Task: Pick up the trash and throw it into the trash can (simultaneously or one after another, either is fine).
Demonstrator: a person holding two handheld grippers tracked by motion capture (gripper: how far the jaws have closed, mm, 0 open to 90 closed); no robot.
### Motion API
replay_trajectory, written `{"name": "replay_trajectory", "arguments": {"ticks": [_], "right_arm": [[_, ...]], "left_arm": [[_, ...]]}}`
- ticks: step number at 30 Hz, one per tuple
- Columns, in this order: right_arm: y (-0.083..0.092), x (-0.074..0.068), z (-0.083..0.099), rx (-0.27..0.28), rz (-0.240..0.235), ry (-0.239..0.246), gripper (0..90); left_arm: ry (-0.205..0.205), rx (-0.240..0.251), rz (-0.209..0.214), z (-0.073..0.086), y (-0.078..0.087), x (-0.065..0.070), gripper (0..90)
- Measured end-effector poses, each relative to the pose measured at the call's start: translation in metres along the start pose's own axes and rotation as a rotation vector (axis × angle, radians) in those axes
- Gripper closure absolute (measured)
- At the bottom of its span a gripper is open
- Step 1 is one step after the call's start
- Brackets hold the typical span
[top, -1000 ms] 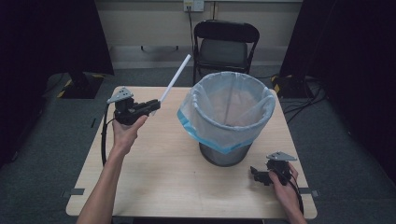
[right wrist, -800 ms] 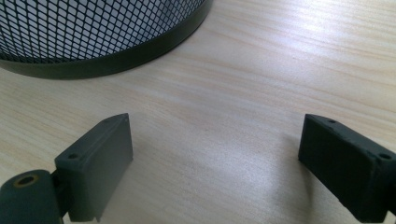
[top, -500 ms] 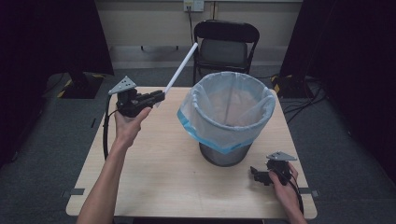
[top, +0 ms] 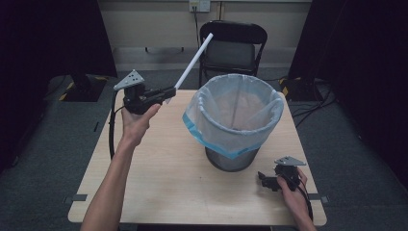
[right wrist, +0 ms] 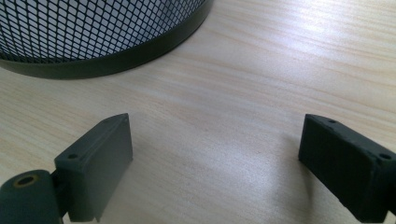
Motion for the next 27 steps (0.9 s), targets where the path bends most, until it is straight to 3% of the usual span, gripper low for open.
{"name": "replay_trajectory", "arguments": {"ticks": [27], "right_arm": [[0.0,0.0,0.0,0.0,-0.002,0.002,8.8]], "left_arm": [[-0.038,0.014,0.112,-0.03,-0.026,0.042,80.1]]}}
Point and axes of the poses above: each handheld gripper's, and its own axes: y roughly backward along the jaws, z roughly out of its underside, x roughly to its right, the point moved 3 cm from there along -y, roughly forward along the jaws, and after that the axes turned 10 degrees about y, right-handed, at the moved point
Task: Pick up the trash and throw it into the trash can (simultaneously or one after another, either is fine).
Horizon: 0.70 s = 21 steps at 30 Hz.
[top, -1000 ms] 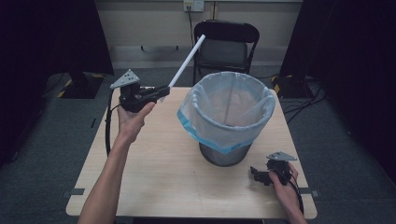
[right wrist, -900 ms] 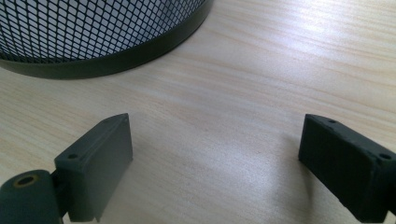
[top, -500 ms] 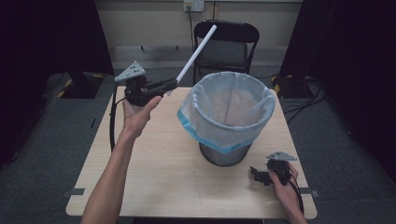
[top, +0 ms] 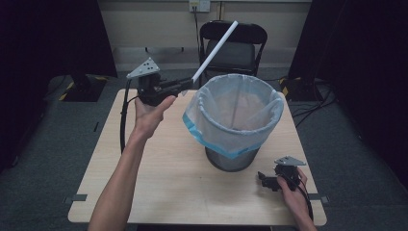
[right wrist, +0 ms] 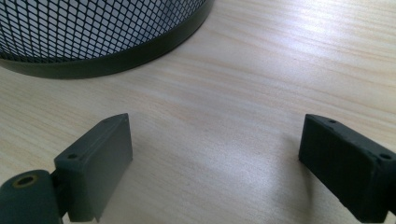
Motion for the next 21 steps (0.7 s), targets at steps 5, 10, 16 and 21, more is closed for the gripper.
{"name": "replay_trajectory", "arguments": {"ticks": [5,10,16,21], "right_arm": [[0.0,0.0,0.0,0.0,0.0,0.0,8.9],[0.0,0.0,0.0,0.0,0.0,0.0,8.8],[0.0,0.0,0.0,0.0,0.0,0.001,8.9],[0.0,0.0,0.0,-0.001,-0.004,0.002,8.8]], "left_arm": [[-0.003,0.001,0.021,-0.002,-0.007,0.007,80.1],[-0.011,-0.007,0.039,-0.005,-0.014,0.013,80.1],[-0.003,-0.015,0.071,-0.007,-0.025,0.021,80.1],[0.004,-0.032,0.1,-0.005,-0.034,0.027,80.0]]}}
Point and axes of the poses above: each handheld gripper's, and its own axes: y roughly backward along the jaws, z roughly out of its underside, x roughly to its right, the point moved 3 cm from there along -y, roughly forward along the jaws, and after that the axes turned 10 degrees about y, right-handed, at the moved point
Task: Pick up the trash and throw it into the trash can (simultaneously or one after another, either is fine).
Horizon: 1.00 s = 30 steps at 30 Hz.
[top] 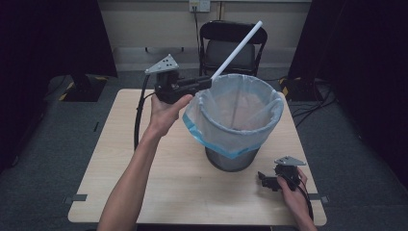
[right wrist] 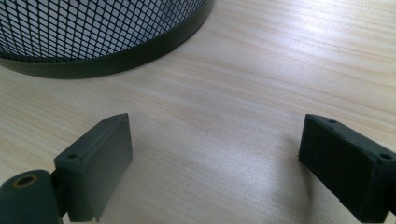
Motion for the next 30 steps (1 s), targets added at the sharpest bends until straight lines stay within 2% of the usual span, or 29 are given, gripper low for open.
{"name": "replay_trajectory", "arguments": {"ticks": [4,7,11,19,20,22,24,26,30], "right_arm": [[0.0,0.0,0.0,0.001,0.001,0.0,8.8],[0.0,0.0,0.0,0.001,0.001,0.001,8.8],[0.0,0.0,0.0,0.0,-0.001,0.001,8.8],[0.0,0.0,0.0,0.0,-0.002,0.002,8.8],[0.0,0.0,0.0,0.0,-0.002,0.001,8.8],[0.0,0.0,0.0,0.0,-0.002,0.001,8.8],[0.0,0.0,0.0,0.0,-0.002,0.001,8.8],[0.0,0.0,0.0,0.0,-0.002,0.001,8.8],[0.0,0.0,0.0,0.0,-0.002,0.002,8.8]], "left_arm": [[-0.005,-0.016,0.022,0.002,-0.007,0.004,80.0],[-0.014,-0.037,0.026,0.003,-0.013,0.006,80.0],[0.001,-0.055,0.026,0.004,-0.018,0.008,79.9],[-0.005,-0.098,0.04,0.01,-0.03,0.012,79.4],[-0.004,-0.099,0.04,0.01,-0.031,0.012,77.4],[-0.001,-0.102,0.02,0.011,-0.033,0.012,58.9],[0.0,-0.105,0.016,0.012,-0.034,0.012,49.7],[-0.002,-0.103,0.007,0.012,-0.035,0.012,41.7],[-0.015,-0.098,-0.01,0.012,-0.034,0.01,31.6]]}}
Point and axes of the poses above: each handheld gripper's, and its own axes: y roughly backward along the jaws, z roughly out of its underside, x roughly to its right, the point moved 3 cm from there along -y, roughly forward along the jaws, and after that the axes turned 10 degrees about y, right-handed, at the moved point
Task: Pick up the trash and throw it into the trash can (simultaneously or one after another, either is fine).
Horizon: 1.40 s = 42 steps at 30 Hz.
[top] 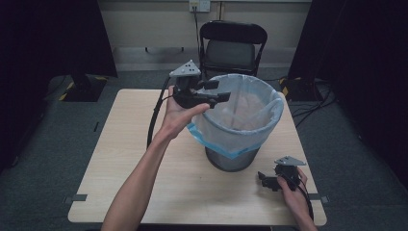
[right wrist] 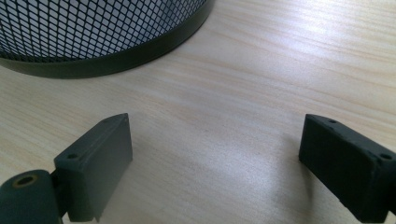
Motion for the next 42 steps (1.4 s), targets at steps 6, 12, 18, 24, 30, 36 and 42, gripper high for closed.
{"name": "replay_trajectory", "arguments": {"ticks": [6,12,18,24,30,36,42], "right_arm": [[0.0,0.0,0.0,0.0,0.0,0.0,8.8],[0.0,0.0,0.0,0.0,-0.001,0.001,8.7],[0.0,0.0,0.0,0.0,-0.003,0.003,8.7],[0.0,0.0,0.0,0.001,-0.003,0.003,8.7],[0.0,0.0,0.0,0.001,-0.003,0.003,8.7],[0.0,0.0,0.0,0.001,-0.003,0.003,8.7],[0.0,0.0,0.0,0.001,-0.003,0.003,8.7]], "left_arm": [[0.004,-0.007,0.001,0.0,0.003,-0.001,22.7],[0.004,0.0,-0.002,0.002,0.011,-0.006,19.2],[0.032,0.014,-0.015,0.007,0.025,-0.017,15.9],[0.033,0.079,-0.053,0.003,0.044,-0.023,15.9],[0.026,0.078,-0.078,0.002,0.064,-0.03,15.7],[0.027,0.09,-0.087,0.006,0.077,-0.037,15.6],[0.035,0.078,-0.097,0.012,0.089,-0.044,15.9]]}}
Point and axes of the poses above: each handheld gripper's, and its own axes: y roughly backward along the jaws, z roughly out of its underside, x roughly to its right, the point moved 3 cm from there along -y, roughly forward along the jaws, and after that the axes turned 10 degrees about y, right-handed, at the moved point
